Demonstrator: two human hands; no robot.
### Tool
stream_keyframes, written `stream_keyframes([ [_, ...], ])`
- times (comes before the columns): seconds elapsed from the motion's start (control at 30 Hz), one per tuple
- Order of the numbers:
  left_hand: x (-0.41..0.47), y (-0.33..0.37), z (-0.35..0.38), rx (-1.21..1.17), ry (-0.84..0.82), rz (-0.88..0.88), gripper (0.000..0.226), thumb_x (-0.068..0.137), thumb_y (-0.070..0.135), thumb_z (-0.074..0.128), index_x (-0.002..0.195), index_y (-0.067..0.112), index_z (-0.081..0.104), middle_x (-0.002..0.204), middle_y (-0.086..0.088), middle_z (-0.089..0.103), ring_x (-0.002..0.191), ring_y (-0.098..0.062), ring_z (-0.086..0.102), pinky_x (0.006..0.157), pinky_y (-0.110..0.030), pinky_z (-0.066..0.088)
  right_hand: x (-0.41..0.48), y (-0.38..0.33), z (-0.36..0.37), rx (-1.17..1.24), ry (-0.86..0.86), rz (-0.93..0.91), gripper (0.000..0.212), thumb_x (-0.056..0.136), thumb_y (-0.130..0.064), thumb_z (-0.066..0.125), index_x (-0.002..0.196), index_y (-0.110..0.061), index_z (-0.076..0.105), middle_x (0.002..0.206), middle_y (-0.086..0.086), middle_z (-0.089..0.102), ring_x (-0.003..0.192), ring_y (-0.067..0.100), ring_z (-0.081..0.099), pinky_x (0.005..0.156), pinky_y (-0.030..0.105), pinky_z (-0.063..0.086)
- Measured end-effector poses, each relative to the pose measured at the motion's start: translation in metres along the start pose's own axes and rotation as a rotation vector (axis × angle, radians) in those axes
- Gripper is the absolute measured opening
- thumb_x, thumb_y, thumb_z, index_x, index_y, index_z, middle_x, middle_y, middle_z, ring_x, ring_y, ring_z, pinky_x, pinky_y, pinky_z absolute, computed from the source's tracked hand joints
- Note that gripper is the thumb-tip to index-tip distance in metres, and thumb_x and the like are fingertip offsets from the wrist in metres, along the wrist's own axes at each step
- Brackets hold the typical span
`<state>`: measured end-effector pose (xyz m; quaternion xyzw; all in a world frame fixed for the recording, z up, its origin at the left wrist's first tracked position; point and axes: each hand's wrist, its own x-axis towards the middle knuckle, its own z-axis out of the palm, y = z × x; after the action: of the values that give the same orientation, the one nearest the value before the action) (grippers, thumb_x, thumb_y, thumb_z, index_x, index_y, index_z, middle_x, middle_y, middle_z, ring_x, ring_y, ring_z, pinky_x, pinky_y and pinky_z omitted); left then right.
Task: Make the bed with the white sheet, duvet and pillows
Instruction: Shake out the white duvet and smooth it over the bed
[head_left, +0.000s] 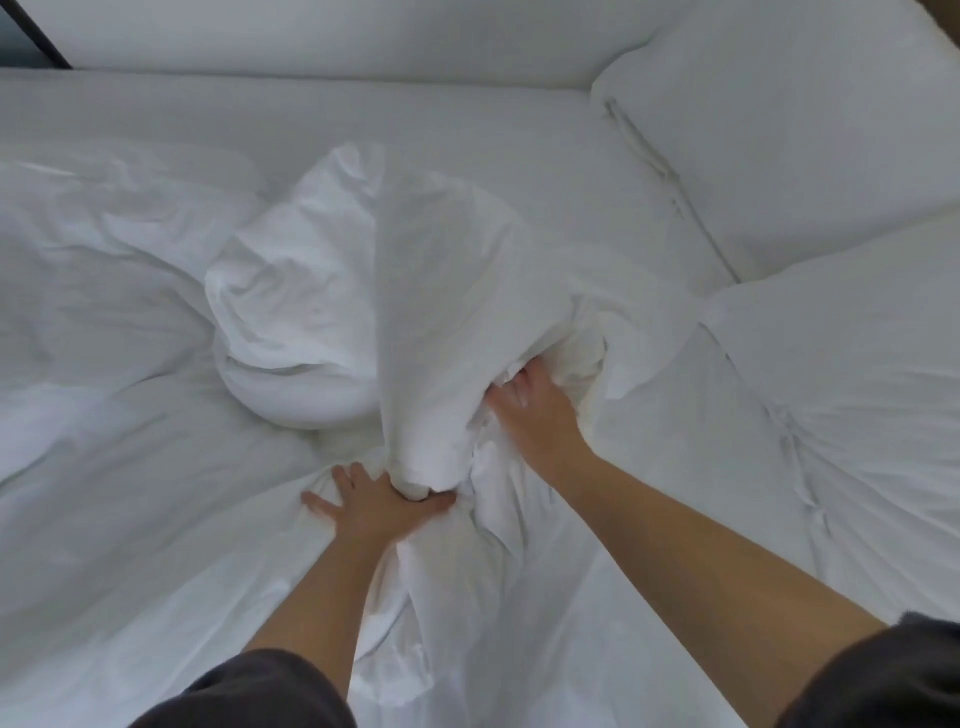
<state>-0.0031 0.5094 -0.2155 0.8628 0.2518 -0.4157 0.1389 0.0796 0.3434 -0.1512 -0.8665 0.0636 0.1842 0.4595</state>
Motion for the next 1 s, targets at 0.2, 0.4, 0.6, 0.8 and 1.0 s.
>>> stream_keyframes([
  [0.2, 0.014, -0.003, 0.016, -0.362, -0.124, 0.112, 0.058, 0.090, 0.055, 0.055, 0.129, 0.012, 0.056, 0.128, -0.010, 0.061, 0.113, -0.028, 0.059, 0.095, -0.035, 0.047, 0.002, 0.036, 0.027, -0.072, -0.122, -0.010, 0.076, 0.088, -0.061, 0.053, 0.149, -0.026, 0.024, 0.152, -0.013, 0.036, 0.143, 0.012, 0.029, 0.119, 0.050, 0.008],
  [0.4, -0.062, 0.007, -0.019, -0.808, -0.138, 0.129, 0.041, 0.059, 0.044, 0.059, 0.090, 0.018, 0.065, 0.101, -0.013, 0.071, 0.094, -0.033, 0.067, 0.081, -0.044, 0.053, -0.022, 0.003, -0.009, -0.023, -0.157, 0.009, 0.093, 0.080, -0.072, 0.051, 0.154, -0.033, 0.009, 0.159, -0.011, 0.025, 0.147, 0.016, 0.022, 0.118, 0.056, 0.012],
  [0.6, -0.166, 0.064, -0.138, -1.107, 0.042, 0.222, 0.006, 0.085, 0.013, 0.062, 0.087, 0.007, 0.062, 0.084, -0.009, 0.063, 0.077, -0.023, 0.057, 0.065, -0.029, 0.043, -0.059, -0.083, -0.098, -0.163, -0.093, -0.076, 0.085, 0.092, -0.063, 0.048, 0.156, -0.031, 0.001, 0.164, -0.006, 0.005, 0.151, 0.018, 0.000, 0.120, 0.053, 0.002],
  [0.8, -0.279, 0.126, -0.244, -1.273, 0.216, 0.325, 0.029, 0.065, 0.022, 0.060, 0.087, 0.003, 0.065, 0.080, -0.013, 0.061, 0.075, -0.025, 0.059, 0.068, -0.035, 0.047, -0.118, -0.164, -0.217, -0.221, 0.011, -0.193, 0.093, 0.085, -0.071, 0.045, 0.156, -0.031, 0.000, 0.164, -0.004, -0.003, 0.151, 0.018, -0.004, 0.119, 0.052, -0.001],
  [1.0, -0.387, 0.183, -0.333, -1.420, 0.362, 0.412, 0.019, 0.094, 0.020, 0.052, 0.075, 0.017, 0.048, 0.070, 0.001, 0.052, 0.058, -0.013, 0.050, 0.059, -0.029, 0.045, -0.170, -0.236, -0.314, -0.091, 0.181, -0.321, 0.088, 0.090, -0.063, 0.049, 0.155, -0.034, -0.001, 0.164, -0.006, -0.008, 0.150, 0.015, -0.009, 0.121, 0.049, 0.001],
])
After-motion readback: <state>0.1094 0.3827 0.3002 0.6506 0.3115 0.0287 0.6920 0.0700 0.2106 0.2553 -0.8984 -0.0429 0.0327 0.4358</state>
